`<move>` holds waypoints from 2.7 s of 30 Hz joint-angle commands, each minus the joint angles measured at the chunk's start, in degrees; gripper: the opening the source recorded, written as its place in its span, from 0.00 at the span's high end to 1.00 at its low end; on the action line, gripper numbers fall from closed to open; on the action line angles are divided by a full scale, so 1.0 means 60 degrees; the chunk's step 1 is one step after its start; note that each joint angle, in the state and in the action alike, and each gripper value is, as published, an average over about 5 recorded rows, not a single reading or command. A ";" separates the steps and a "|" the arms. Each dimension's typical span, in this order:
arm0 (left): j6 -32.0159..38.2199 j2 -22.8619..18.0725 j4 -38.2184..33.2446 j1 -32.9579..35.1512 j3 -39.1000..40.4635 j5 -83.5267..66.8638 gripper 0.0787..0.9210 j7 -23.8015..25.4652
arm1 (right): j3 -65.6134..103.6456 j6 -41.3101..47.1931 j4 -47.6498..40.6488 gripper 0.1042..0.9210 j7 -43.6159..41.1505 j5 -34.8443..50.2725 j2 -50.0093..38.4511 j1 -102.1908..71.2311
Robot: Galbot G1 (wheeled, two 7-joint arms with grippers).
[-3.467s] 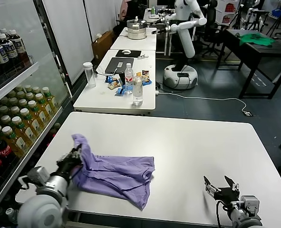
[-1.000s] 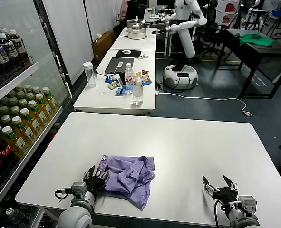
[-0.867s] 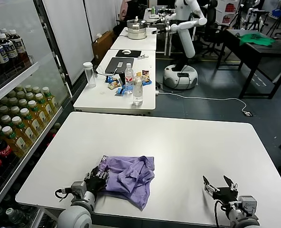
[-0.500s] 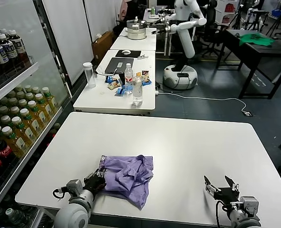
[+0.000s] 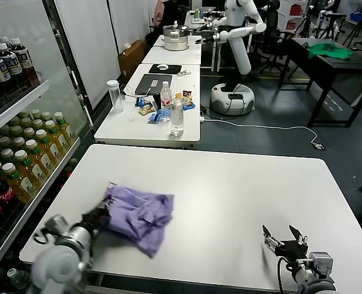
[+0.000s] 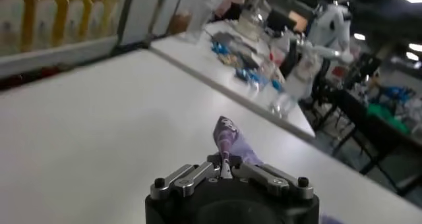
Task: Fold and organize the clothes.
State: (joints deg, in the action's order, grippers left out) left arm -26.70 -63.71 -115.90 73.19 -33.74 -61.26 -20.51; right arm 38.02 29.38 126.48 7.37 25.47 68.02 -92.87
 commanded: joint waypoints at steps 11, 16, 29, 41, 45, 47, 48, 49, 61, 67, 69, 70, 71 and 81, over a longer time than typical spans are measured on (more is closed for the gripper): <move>-0.0734 0.1514 -0.2324 -0.0359 -0.1409 -0.0966 0.95 -0.0221 | -0.0091 -0.0141 -0.0067 0.12 -0.0036 0.0077 -0.0042 0.0092; -0.0528 0.0546 -0.1963 -0.0193 0.1641 0.3374 0.95 0.0046 | -0.0083 -0.0189 -0.0082 0.12 -0.0035 0.0074 -0.0017 0.0105; -0.0926 -0.0777 -0.2142 0.0139 0.5134 0.7994 0.95 -0.0248 | -0.0019 -0.0206 -0.0024 0.12 -0.0038 0.0053 0.0105 0.0167; 0.0160 -0.1400 -0.2556 0.1344 0.5750 0.8629 0.76 0.0191 | -0.0227 -0.0197 0.0274 0.12 -0.0120 -0.0025 0.0160 0.0345; 0.0468 -0.1479 -0.3189 0.2176 0.5353 0.8354 0.63 0.0421 | -0.0688 -0.0199 0.0469 0.12 -0.0124 -0.0026 0.0213 0.0521; 0.0522 -0.1519 -0.3412 0.2444 0.4996 0.8255 0.56 0.0449 | -0.1144 -0.0197 0.0494 0.12 -0.0112 -0.0055 0.0279 0.0681; 0.0556 -0.1524 -0.3488 0.2550 0.4773 0.8234 0.53 0.0430 | -0.1460 -0.0196 0.0475 0.12 -0.0105 -0.0094 0.0324 0.0792; 0.0593 -0.1508 -0.3526 0.2621 0.4535 0.8226 0.49 0.0385 | -0.1843 -0.0194 0.0423 0.12 -0.0092 -0.0149 0.0377 0.0928; 0.1040 -0.1359 -0.3257 0.3273 0.1777 0.7874 0.14 -0.0134 | -0.6138 -0.0200 -0.2273 0.12 0.0976 -0.0120 0.2195 0.3905; 0.1138 -0.1599 -0.3272 0.3588 0.1397 0.7906 0.12 -0.0172 | -0.6720 -0.0302 -0.3396 0.12 0.1455 0.0525 0.3239 0.4303; 0.1174 -0.1665 -0.3249 0.3680 0.1344 0.7922 0.12 -0.0186 | -0.6783 -0.0324 -0.3585 0.12 0.1609 0.0682 0.3442 0.4307; 0.1189 -0.1693 -0.3234 0.3713 0.1325 0.7928 0.12 -0.0194 | -0.6794 -0.0333 -0.3640 0.12 0.1683 0.0762 0.3515 0.4294; 0.1201 -0.1717 -0.3216 0.3739 0.1308 0.7931 0.12 -0.0200 | -0.6798 -0.0339 -0.3680 0.12 0.1779 0.0836 0.3572 0.4265; 0.1223 -0.1833 -0.3060 0.3677 0.1373 0.7933 0.12 -0.0248 | -0.6927 -0.0352 -0.3427 0.12 0.2272 0.0961 0.3574 0.3655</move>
State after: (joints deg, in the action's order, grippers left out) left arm -19.81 -74.14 -134.43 94.16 -23.38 -13.59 -21.79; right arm 0.79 27.26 108.81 17.49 29.25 86.00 -71.03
